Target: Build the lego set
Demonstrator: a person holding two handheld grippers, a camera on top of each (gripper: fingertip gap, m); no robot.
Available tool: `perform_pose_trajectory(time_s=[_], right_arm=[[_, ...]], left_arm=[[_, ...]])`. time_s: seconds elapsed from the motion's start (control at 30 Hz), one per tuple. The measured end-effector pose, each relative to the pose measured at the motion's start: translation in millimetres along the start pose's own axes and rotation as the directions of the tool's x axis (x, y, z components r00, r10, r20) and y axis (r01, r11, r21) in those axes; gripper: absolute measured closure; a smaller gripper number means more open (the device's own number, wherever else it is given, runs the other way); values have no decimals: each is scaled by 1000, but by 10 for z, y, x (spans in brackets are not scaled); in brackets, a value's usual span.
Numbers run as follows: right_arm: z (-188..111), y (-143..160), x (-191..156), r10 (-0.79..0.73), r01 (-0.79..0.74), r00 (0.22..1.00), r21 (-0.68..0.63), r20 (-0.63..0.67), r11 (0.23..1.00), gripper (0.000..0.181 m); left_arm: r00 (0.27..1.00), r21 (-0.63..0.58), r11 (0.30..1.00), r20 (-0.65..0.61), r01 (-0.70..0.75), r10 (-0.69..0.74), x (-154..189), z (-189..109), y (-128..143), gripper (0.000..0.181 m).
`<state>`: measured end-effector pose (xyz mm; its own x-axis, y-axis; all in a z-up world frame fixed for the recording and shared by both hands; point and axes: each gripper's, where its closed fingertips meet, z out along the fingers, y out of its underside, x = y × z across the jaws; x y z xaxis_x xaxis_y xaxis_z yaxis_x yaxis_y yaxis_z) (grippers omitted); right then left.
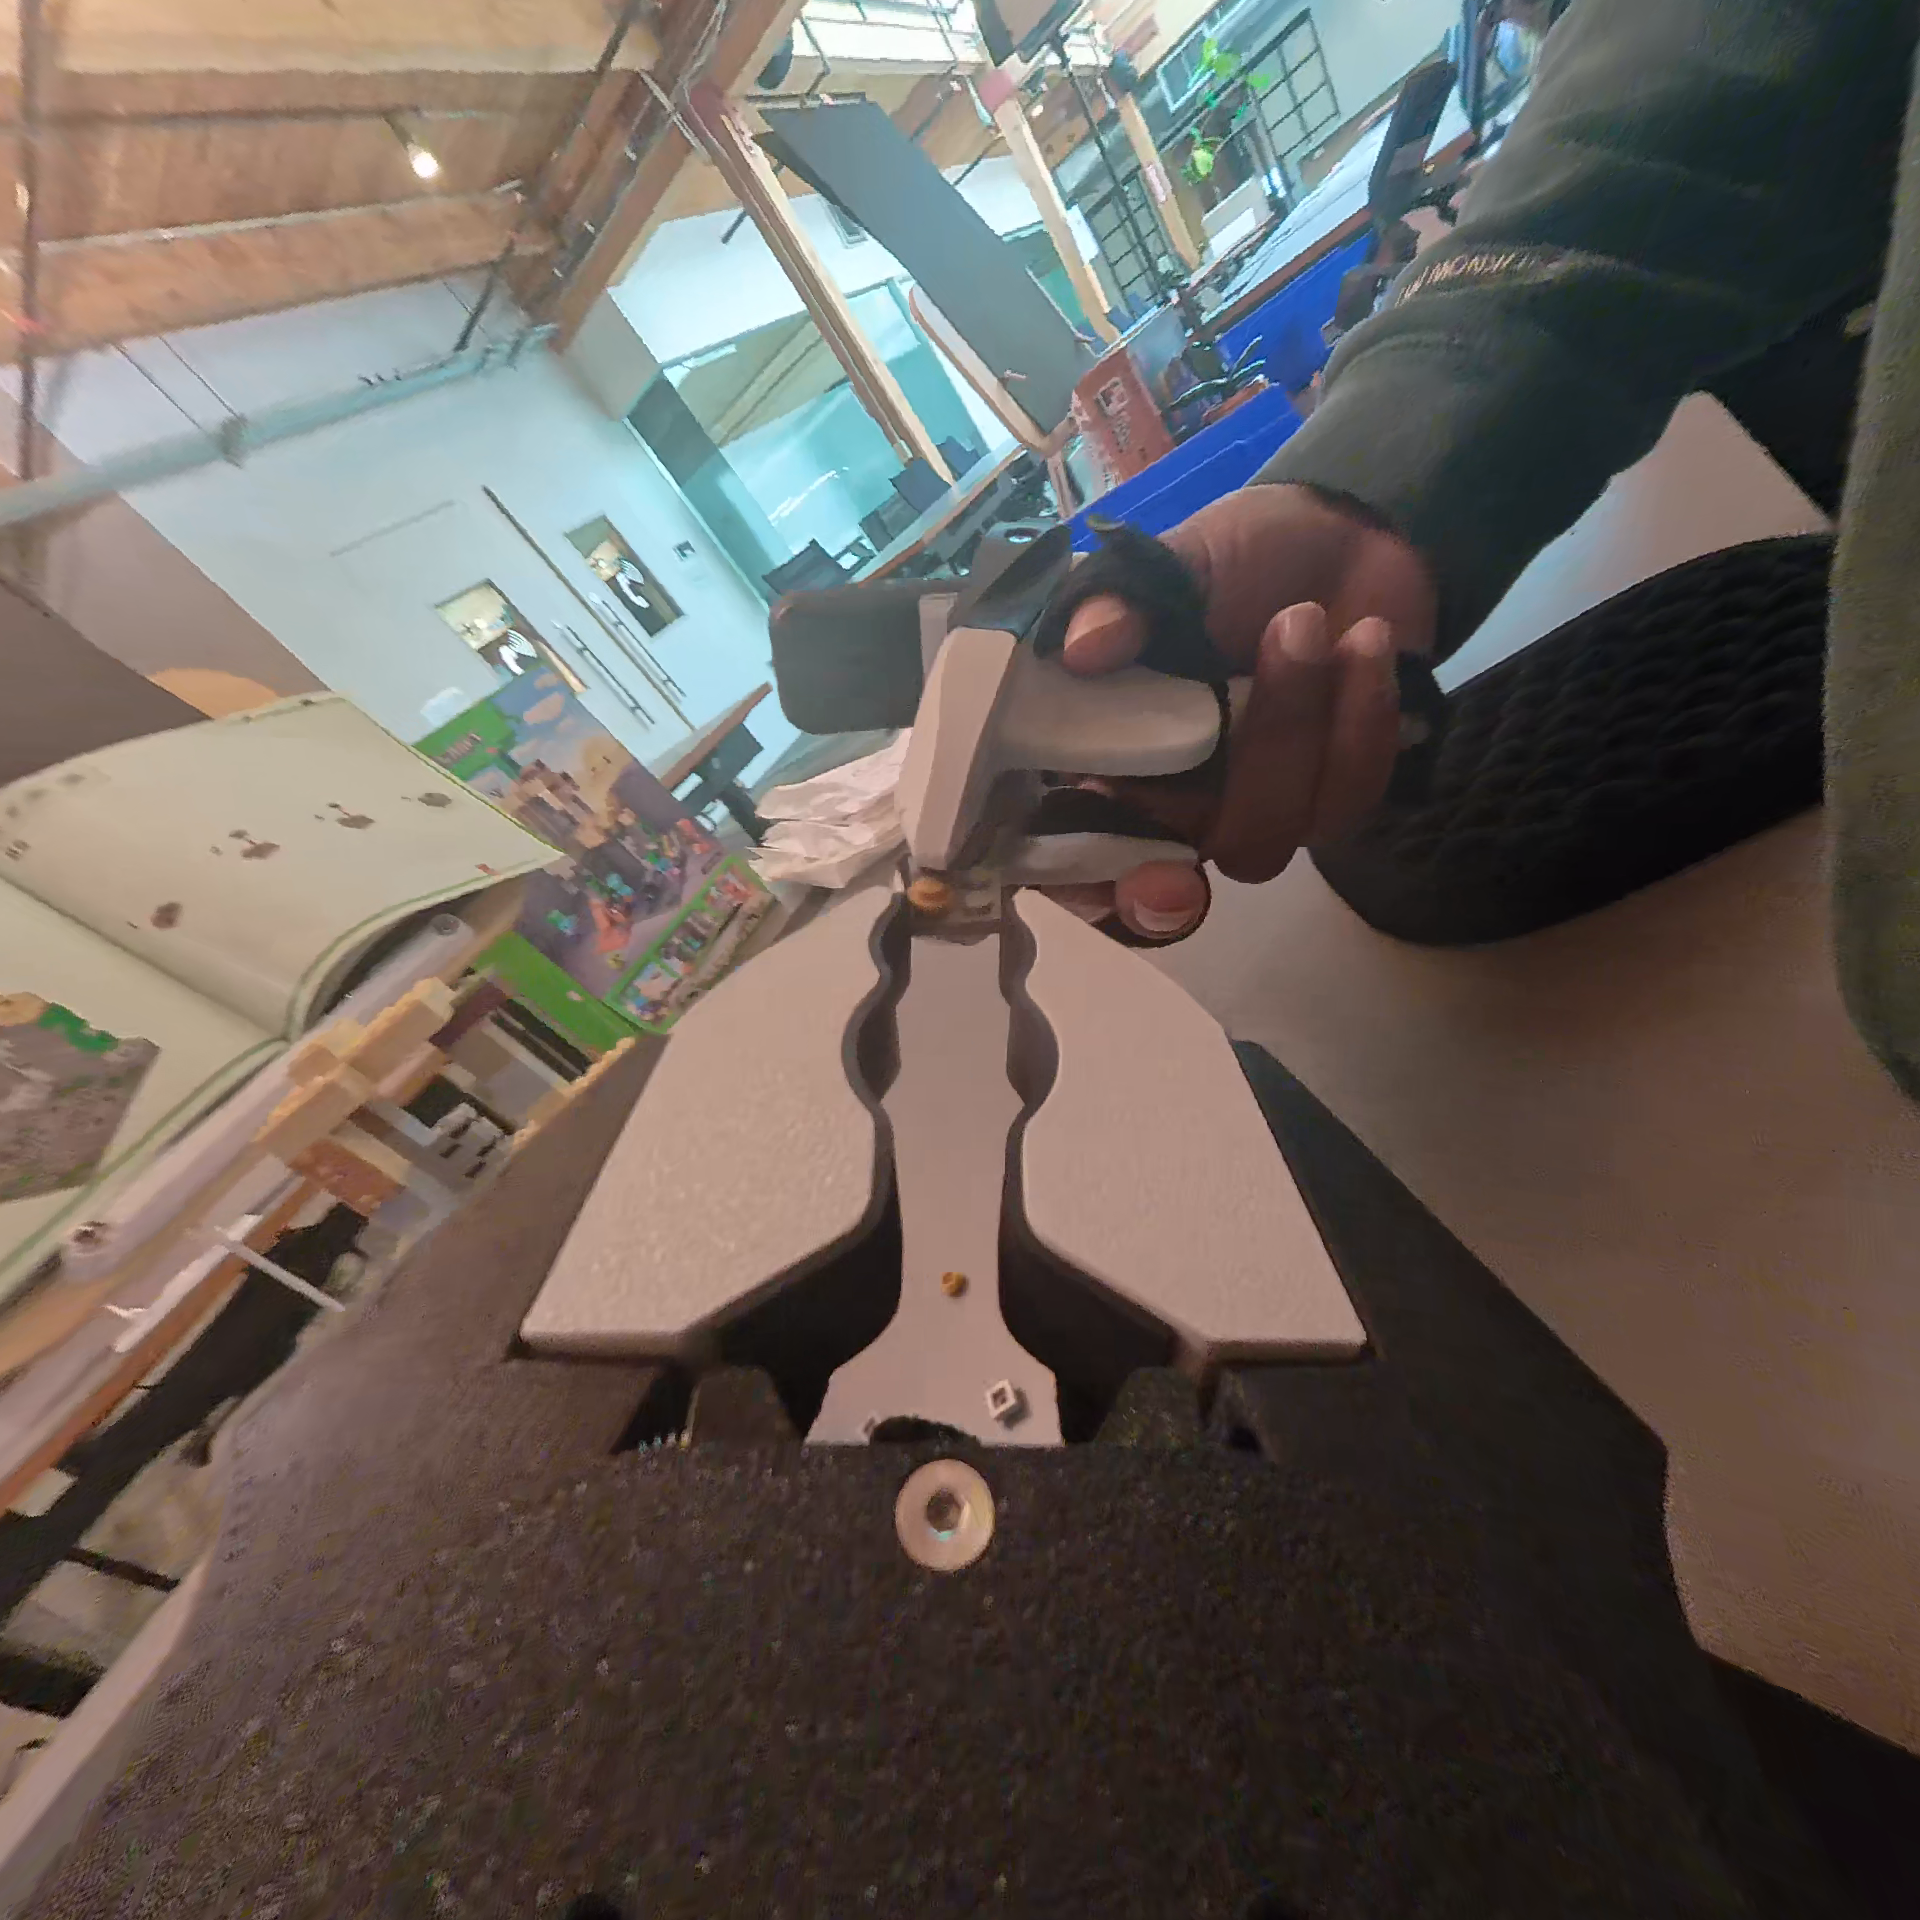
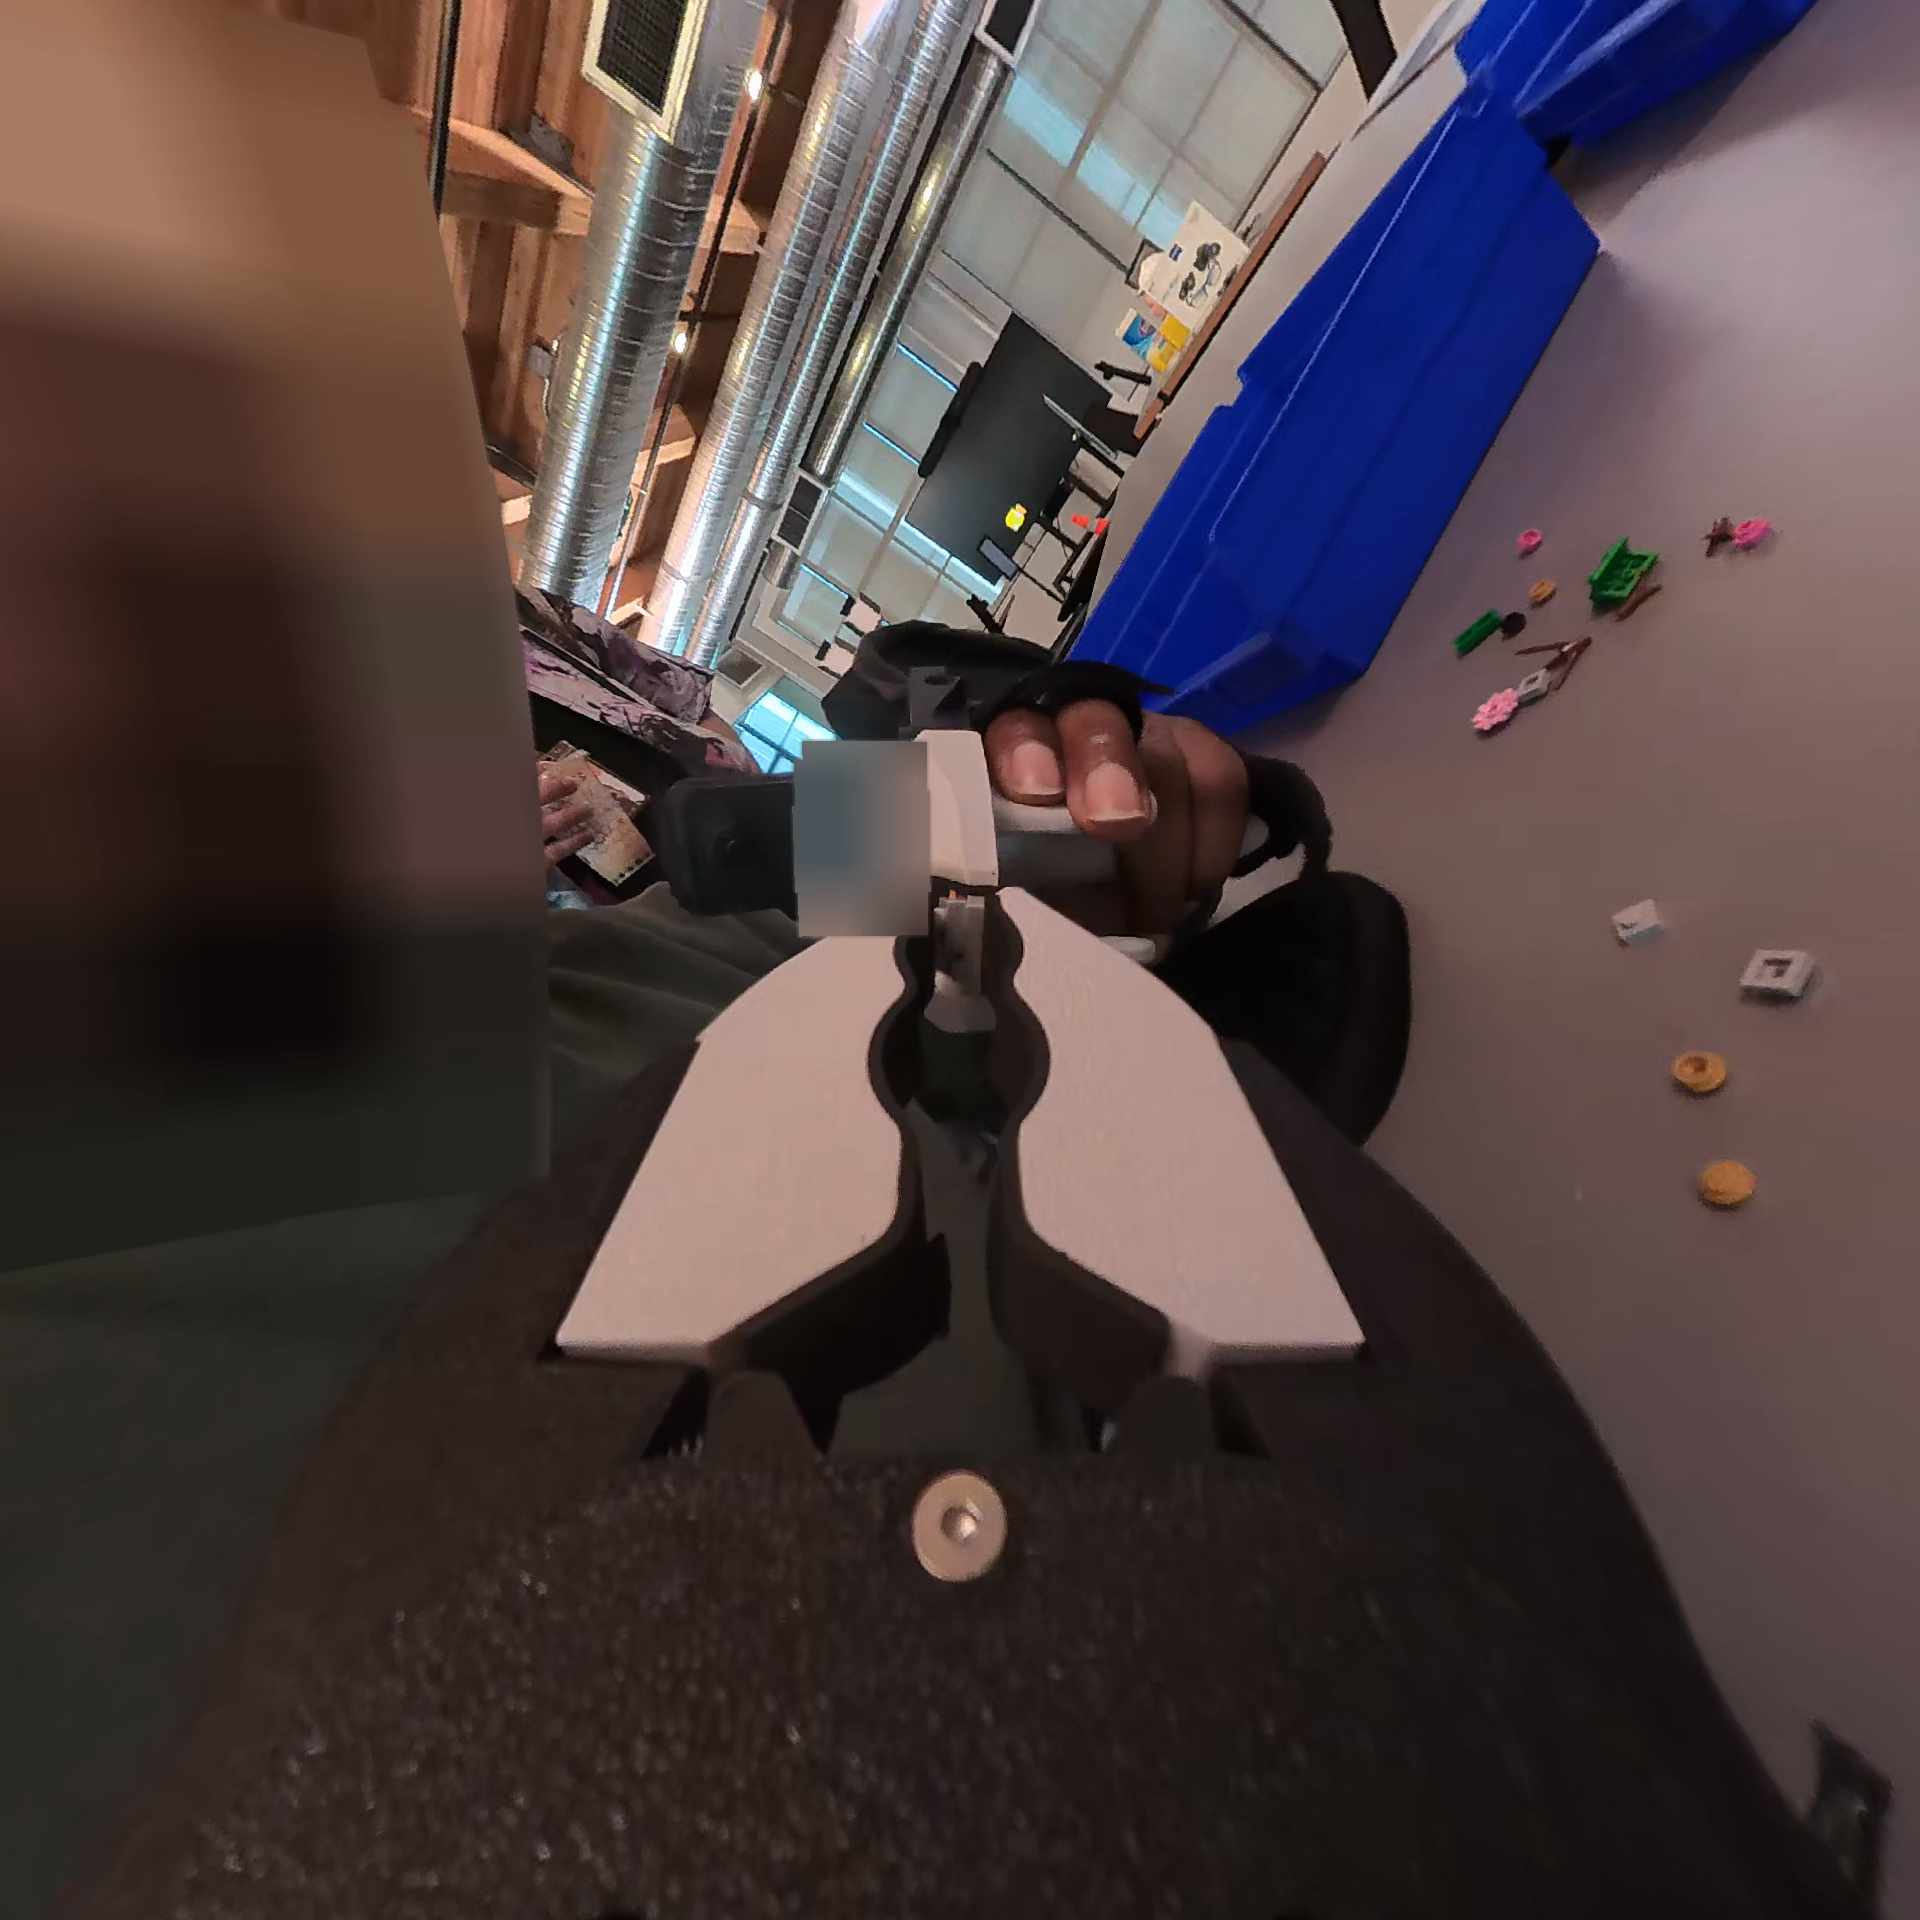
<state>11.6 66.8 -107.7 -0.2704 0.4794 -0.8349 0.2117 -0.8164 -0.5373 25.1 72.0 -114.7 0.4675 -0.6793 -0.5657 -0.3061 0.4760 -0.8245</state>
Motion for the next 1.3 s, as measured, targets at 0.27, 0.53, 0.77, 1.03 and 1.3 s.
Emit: perform_pose_trajectory(time_s=[0.27,0.53,0.77,1.03,1.3], right_arm=[[23,-47,-45,-92,89,996,143,12,986,172],[36,-70,-34,-128,122,992,237,8,964,173],[30,-54,-14,-126,116,992,245,23,962,173],[-130,3,-30,-408,403,907,-61,-110,913,167],[-155,-47,-22,-772,676,622,-411,-127,612,172]], left_arm=[[982,-27,988,107,-153,155,-44,-4,-33,166],[967,-53,977,143,-205,210,-70,-7,-28,166],[963,-65,973,141,-222,229,-57,-3,-8,165],[991,-24,994,75,-111,112,-9,26,-8,165],[1000,-28,999,24,-17,18,7,41,48,165]])
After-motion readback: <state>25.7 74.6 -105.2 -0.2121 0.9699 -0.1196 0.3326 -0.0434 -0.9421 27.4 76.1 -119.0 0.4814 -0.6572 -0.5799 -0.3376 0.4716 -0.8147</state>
